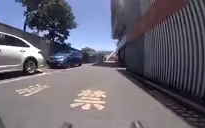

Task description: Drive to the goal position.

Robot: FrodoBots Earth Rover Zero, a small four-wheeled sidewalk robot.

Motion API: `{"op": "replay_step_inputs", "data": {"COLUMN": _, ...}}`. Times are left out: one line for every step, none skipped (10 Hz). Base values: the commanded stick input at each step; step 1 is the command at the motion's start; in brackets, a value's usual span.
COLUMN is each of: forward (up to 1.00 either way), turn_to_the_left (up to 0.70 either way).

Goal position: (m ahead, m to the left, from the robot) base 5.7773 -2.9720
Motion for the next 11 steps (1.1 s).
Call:
{"op": "replay_step_inputs", "data": {"forward": 0.45, "turn_to_the_left": 0.0}}
{"op": "replay_step_inputs", "data": {"forward": 0.45, "turn_to_the_left": 0.0}}
{"op": "replay_step_inputs", "data": {"forward": 0.45, "turn_to_the_left": 0.0}}
{"op": "replay_step_inputs", "data": {"forward": 0.45, "turn_to_the_left": 0.0}}
{"op": "replay_step_inputs", "data": {"forward": 0.45, "turn_to_the_left": 0.0}}
{"op": "replay_step_inputs", "data": {"forward": 0.45, "turn_to_the_left": 0.0}}
{"op": "replay_step_inputs", "data": {"forward": 0.45, "turn_to_the_left": 0.0}}
{"op": "replay_step_inputs", "data": {"forward": 0.45, "turn_to_the_left": 0.0}}
{"op": "replay_step_inputs", "data": {"forward": 0.45, "turn_to_the_left": 0.0}}
{"op": "replay_step_inputs", "data": {"forward": 0.45, "turn_to_the_left": 0.0}}
{"op": "replay_step_inputs", "data": {"forward": 0.45, "turn_to_the_left": 0.0}}
